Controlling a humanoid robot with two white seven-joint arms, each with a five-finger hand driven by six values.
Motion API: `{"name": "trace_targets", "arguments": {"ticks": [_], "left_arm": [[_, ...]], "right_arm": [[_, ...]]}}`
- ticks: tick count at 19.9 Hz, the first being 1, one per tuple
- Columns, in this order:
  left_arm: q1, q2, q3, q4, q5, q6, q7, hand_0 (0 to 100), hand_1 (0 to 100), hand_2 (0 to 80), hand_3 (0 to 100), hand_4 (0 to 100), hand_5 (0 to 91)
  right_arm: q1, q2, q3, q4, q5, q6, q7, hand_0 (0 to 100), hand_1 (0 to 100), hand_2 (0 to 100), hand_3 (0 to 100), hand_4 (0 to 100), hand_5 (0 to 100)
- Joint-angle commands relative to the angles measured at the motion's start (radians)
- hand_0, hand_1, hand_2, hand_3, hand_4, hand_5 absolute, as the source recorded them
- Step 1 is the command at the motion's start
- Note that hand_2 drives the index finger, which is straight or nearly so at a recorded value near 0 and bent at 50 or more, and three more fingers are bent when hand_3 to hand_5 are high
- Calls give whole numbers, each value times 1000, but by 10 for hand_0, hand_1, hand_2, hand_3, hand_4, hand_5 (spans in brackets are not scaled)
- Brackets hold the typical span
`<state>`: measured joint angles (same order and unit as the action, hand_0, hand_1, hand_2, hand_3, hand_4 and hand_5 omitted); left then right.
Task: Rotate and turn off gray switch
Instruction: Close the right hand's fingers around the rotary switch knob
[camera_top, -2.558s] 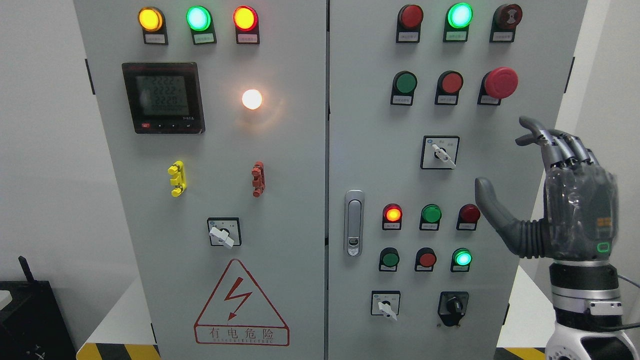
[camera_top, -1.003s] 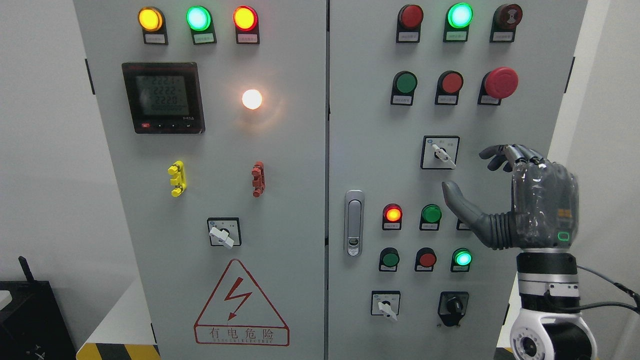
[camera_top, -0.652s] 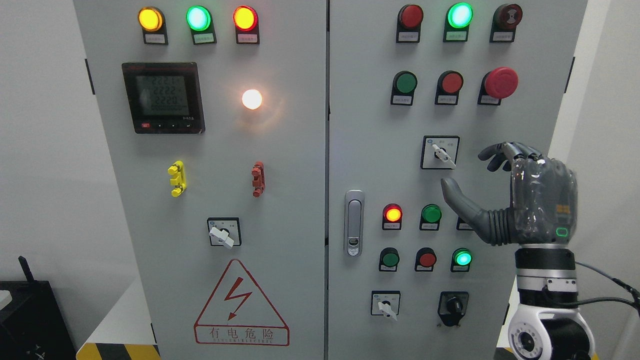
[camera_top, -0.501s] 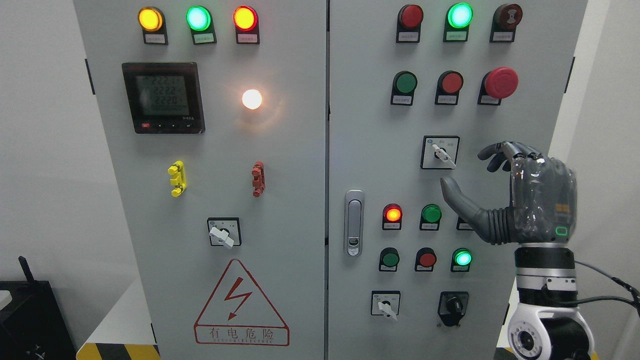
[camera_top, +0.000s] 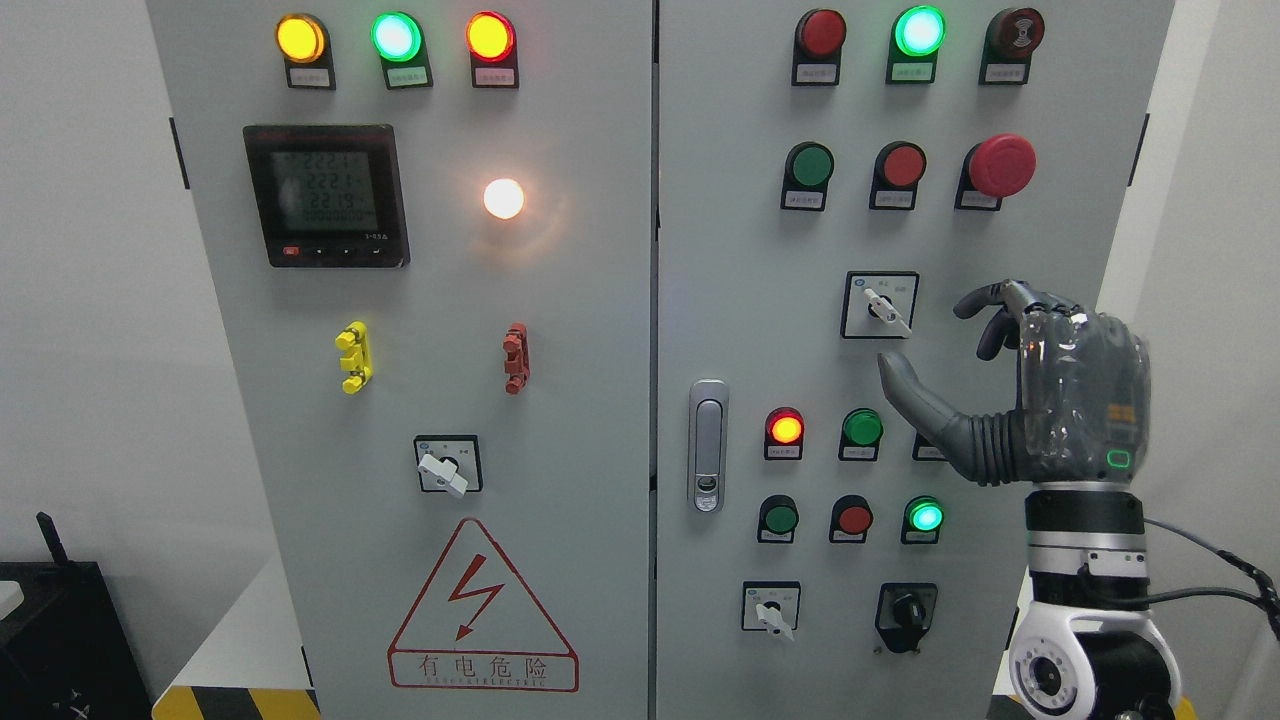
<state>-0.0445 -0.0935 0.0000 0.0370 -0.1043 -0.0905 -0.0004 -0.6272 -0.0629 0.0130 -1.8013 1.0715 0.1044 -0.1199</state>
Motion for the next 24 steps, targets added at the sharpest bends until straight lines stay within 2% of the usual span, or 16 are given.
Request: {"name": "trace_targets", "arguments": {"ticks": [1,9,24], "left_arm": [[0,0,32,0,0,0,0,120,389,0,0,0,0],[0,0,32,0,0,0,0,120,389,0,0,0,0],[0,0,32,0,0,0,0,120,389,0,0,0,0]], "right_arm": [[-28,18,42,19,1,31,-1,6,299,549,823,799,959],[-34,20,48,34,5,32,-1,9,293,589,834,799,963],[-51,20,48,60,11,38,-1,19,289,591,837,802,961]]}}
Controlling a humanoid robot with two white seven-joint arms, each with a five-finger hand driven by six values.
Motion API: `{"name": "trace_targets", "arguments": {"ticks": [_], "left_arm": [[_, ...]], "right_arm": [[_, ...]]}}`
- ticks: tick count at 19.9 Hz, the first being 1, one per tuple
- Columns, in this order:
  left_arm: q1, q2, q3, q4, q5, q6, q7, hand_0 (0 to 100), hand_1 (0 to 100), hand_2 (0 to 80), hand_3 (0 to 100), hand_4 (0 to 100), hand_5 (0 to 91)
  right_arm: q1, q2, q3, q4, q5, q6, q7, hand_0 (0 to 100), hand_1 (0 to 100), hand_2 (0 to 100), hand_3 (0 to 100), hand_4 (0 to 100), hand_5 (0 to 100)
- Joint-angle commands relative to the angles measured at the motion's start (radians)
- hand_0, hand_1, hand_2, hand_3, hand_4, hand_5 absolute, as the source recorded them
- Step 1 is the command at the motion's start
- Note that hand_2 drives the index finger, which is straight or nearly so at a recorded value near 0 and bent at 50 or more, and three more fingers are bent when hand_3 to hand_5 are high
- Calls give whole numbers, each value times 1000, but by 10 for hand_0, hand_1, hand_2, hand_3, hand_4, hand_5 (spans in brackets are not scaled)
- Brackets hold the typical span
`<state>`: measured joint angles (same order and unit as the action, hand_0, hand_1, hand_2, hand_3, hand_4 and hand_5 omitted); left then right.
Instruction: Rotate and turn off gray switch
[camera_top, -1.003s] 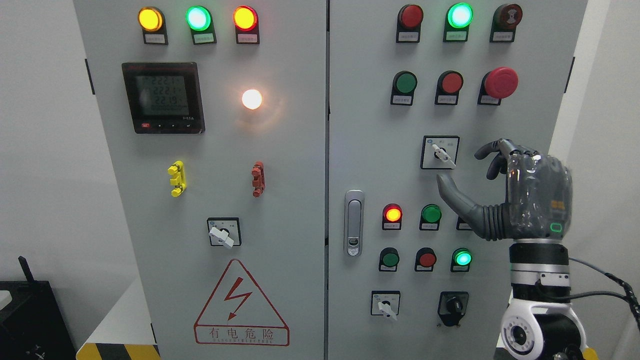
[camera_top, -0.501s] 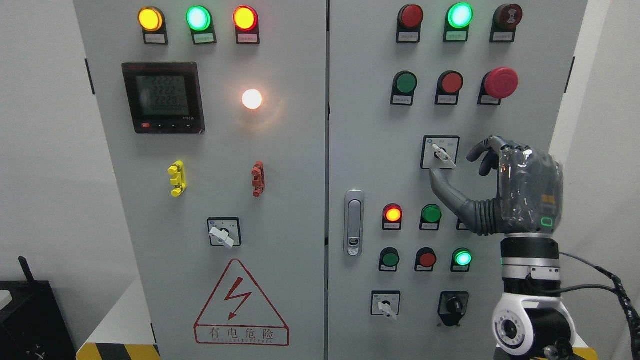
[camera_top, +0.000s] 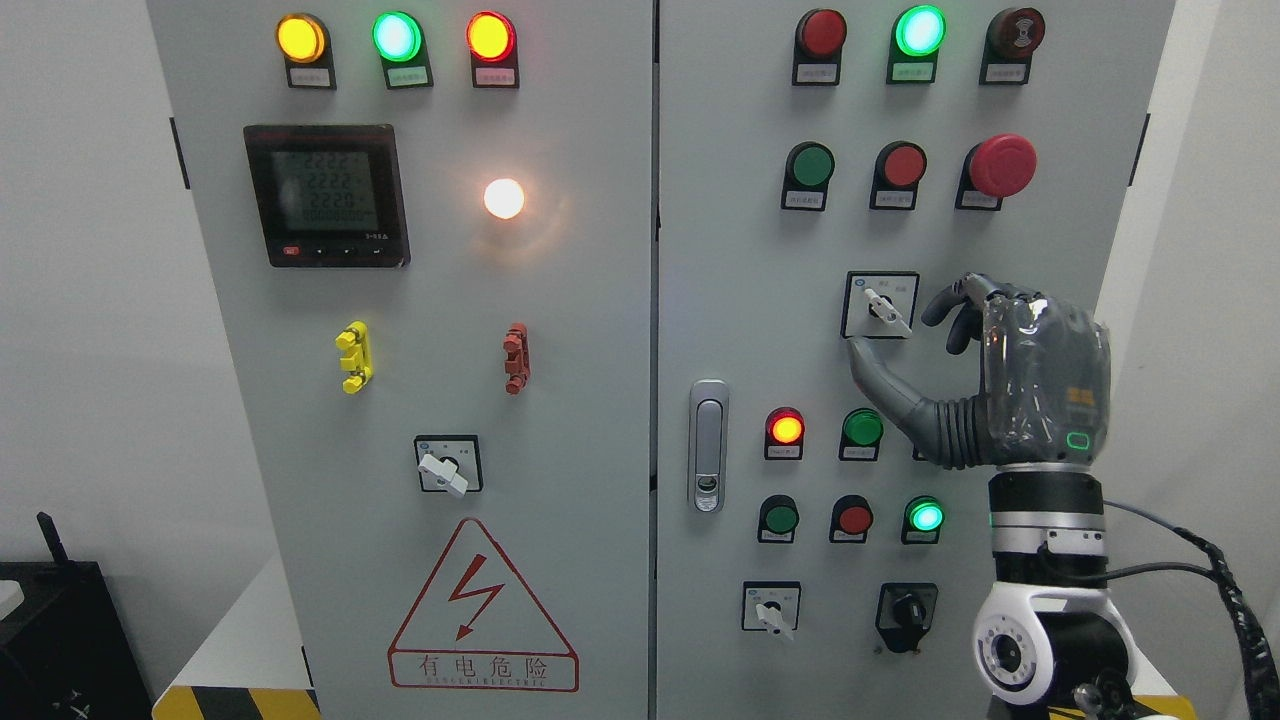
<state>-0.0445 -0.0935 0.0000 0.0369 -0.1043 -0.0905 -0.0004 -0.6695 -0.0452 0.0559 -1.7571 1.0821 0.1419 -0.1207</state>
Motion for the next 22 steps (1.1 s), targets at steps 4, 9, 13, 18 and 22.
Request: {"name": "trace_targets", "arguments": {"ticks": [4,9,13,18,22], "left_arm": [[0,0,32,0,0,0,0,120,389,0,0,0,0],[0,0,32,0,0,0,0,120,389,0,0,0,0],[0,0,32,0,0,0,0,120,389,0,0,0,0],[0,0,32,0,0,0,0,120,389,0,0,0,0],[0,0,32,0,0,0,0,120,389,0,0,0,0]], "right_arm": [[-16,2,5,25,15,2,0,23,289,604,838,803,961],[-19,2,4,34,19,2,0,34,294,613,843,803,962],[-22,2,4,34,19,2,0,36,295,615,850,803,962],[-28,2,5,41,19,16,0,107,277,621,854,804,963],[-30,2,5,42,19,16,0,125,277,624,859,805,967]]}}
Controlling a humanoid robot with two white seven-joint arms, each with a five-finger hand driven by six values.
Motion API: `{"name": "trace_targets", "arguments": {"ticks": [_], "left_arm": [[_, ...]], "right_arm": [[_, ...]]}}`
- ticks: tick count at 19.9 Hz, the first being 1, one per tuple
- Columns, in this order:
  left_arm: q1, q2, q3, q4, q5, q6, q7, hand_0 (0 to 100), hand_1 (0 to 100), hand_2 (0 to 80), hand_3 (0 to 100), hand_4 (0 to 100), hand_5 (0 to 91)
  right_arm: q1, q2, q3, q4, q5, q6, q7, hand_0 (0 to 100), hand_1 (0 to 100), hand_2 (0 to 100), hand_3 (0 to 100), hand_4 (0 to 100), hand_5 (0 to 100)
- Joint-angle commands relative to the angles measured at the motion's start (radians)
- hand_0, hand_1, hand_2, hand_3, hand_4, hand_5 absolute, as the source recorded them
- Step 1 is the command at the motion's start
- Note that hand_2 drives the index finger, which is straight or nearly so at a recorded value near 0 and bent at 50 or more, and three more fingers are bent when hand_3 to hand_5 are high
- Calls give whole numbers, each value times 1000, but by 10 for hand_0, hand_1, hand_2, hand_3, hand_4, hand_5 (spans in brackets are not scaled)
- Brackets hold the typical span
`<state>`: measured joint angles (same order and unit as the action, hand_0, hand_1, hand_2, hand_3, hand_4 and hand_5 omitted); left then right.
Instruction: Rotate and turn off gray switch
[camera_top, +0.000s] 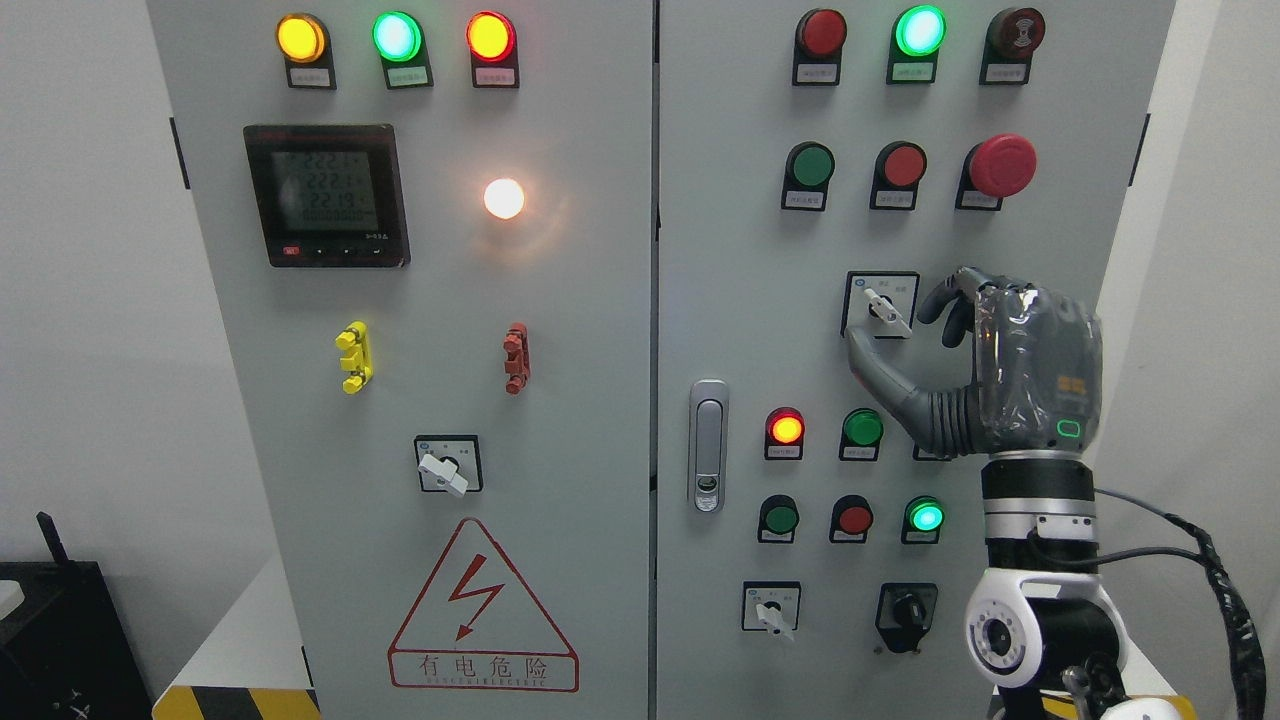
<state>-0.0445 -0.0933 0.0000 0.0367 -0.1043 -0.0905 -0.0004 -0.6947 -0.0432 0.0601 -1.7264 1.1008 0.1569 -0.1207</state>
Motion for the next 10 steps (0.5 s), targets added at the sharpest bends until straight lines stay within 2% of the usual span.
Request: {"name": "trace_targets", "arguments": {"ticks": [1,10], "left_arm": [[0,0,32,0,0,0,0,120,389,0,0,0,0],[0,0,32,0,0,0,0,120,389,0,0,0,0]], "right_arm": [[-5,2,1,13,1,1,0,126,277,627,860,806,968],[-11,0,1,28,2,10,0,121,290,637,863,810,970]]}}
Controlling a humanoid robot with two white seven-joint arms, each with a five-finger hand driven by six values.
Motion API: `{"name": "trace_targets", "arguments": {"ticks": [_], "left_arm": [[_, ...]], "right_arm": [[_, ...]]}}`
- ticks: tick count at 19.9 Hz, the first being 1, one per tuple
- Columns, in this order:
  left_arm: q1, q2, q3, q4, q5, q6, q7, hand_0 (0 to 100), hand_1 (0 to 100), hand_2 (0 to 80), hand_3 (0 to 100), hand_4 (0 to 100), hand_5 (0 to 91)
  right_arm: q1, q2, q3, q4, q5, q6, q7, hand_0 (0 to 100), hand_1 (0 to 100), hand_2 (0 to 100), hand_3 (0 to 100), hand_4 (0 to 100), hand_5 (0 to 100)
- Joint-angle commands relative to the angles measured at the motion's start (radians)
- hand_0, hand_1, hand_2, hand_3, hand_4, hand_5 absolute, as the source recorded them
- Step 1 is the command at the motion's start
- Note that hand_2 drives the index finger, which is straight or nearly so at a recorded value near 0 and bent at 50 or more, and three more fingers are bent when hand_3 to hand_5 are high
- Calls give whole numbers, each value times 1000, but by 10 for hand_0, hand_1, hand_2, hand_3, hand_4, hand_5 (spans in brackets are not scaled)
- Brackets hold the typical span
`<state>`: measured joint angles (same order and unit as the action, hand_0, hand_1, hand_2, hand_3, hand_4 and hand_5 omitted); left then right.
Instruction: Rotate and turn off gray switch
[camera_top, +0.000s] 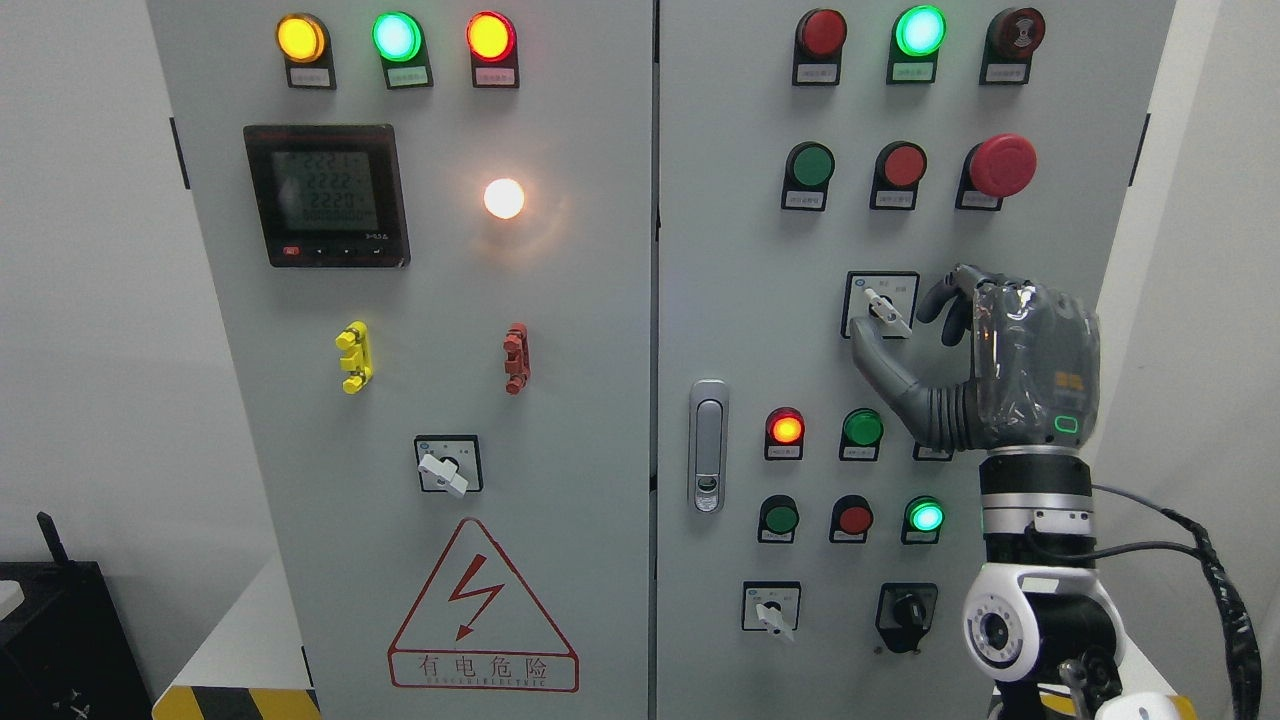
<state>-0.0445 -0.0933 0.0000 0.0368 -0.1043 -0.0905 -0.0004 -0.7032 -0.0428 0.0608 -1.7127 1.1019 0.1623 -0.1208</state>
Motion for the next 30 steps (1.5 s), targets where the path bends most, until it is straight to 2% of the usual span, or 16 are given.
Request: {"name": "trace_targets", "arguments": {"ticks": [1,7,30], "left_arm": [[0,0,32,0,0,0,0,120,389,0,0,0,0],[0,0,32,0,0,0,0,120,389,0,0,0,0],[0,0,32,0,0,0,0,120,389,0,0,0,0]], "right_arm": [[-4,1,1,15,1,5,0,119,292,637,864,811,970],[-9,0,1,19,0,9,0,108,316,644,880,813,971],[-24,3,16,18,-1,23,0,169,316,683,913,831,977]]}}
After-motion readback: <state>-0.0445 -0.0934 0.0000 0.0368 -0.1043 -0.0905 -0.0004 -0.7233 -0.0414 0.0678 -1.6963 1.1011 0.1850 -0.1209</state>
